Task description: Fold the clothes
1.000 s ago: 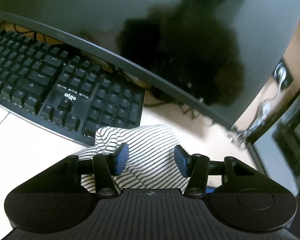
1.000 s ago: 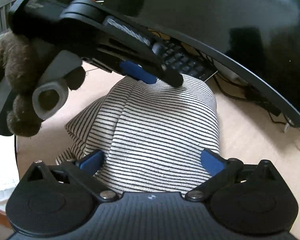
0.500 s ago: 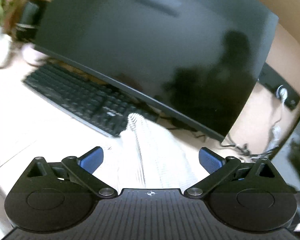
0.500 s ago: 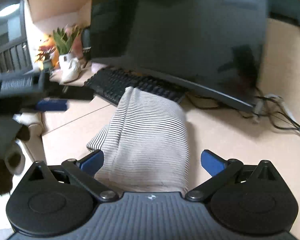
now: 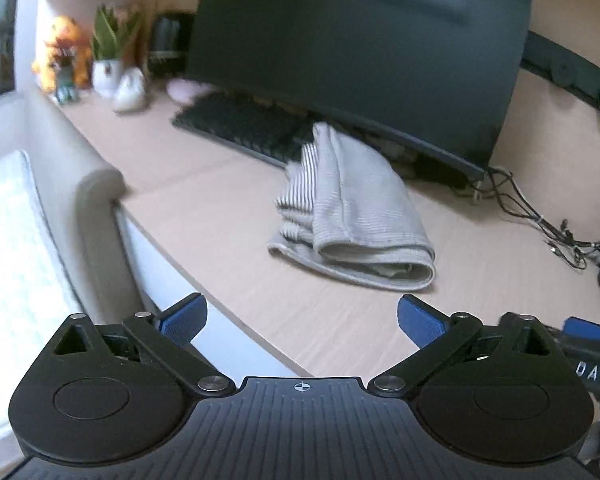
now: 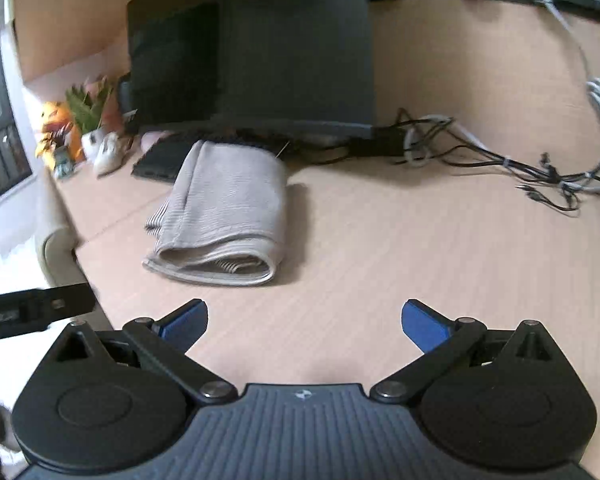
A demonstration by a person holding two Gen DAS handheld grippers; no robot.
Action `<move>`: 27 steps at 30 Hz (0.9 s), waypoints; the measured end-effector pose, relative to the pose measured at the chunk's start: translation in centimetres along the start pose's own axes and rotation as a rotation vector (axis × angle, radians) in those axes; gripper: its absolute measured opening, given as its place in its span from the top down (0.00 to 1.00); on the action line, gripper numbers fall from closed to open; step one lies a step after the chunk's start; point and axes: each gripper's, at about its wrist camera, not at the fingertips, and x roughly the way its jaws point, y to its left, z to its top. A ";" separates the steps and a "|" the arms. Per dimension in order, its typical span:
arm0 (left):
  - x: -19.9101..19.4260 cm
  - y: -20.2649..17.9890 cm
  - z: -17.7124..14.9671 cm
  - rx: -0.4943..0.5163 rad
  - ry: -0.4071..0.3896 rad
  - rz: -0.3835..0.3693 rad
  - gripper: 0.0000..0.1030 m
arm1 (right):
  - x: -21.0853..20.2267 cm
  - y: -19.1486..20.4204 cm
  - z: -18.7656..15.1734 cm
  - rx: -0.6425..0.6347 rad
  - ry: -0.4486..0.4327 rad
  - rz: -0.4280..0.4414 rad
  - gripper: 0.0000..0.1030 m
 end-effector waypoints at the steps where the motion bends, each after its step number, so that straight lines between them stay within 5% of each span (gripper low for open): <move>1: -0.4 -0.4 0.0 0.016 -0.008 0.011 0.00 | -0.4 -0.5 -0.1 0.015 -0.013 0.009 0.00; 10: -3.5 -3.4 -0.2 0.134 -0.055 0.080 0.00 | -2.9 0.4 0.3 -0.047 -0.115 0.038 0.00; 27: -5.0 -2.5 -1.2 0.092 -0.053 0.117 0.00 | -3.5 1.4 -0.3 -0.069 -0.112 0.068 0.00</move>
